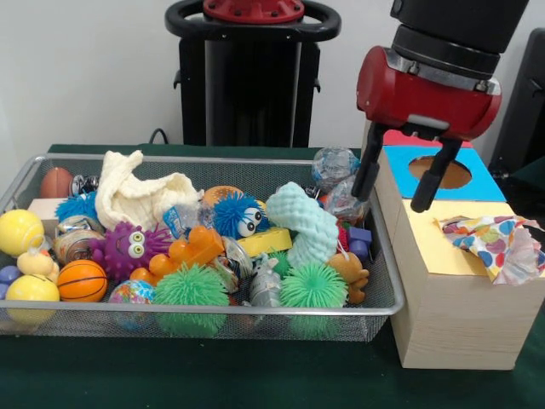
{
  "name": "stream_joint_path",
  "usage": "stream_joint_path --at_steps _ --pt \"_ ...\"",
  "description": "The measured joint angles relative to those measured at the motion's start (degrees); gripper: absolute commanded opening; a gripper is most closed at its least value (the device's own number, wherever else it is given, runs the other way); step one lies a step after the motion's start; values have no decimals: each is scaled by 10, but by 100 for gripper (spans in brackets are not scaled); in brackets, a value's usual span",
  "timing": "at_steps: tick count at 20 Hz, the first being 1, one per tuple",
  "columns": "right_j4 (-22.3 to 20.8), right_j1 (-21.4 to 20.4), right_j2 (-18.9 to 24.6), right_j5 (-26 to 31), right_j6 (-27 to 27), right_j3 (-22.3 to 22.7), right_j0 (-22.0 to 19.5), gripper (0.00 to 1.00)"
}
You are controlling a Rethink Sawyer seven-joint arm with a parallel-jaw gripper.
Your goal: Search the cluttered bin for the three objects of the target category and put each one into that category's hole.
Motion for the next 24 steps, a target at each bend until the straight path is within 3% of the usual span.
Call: stream_joint_path --at_steps 24 --pt "3 -6 -24 0 0 9 11 100"
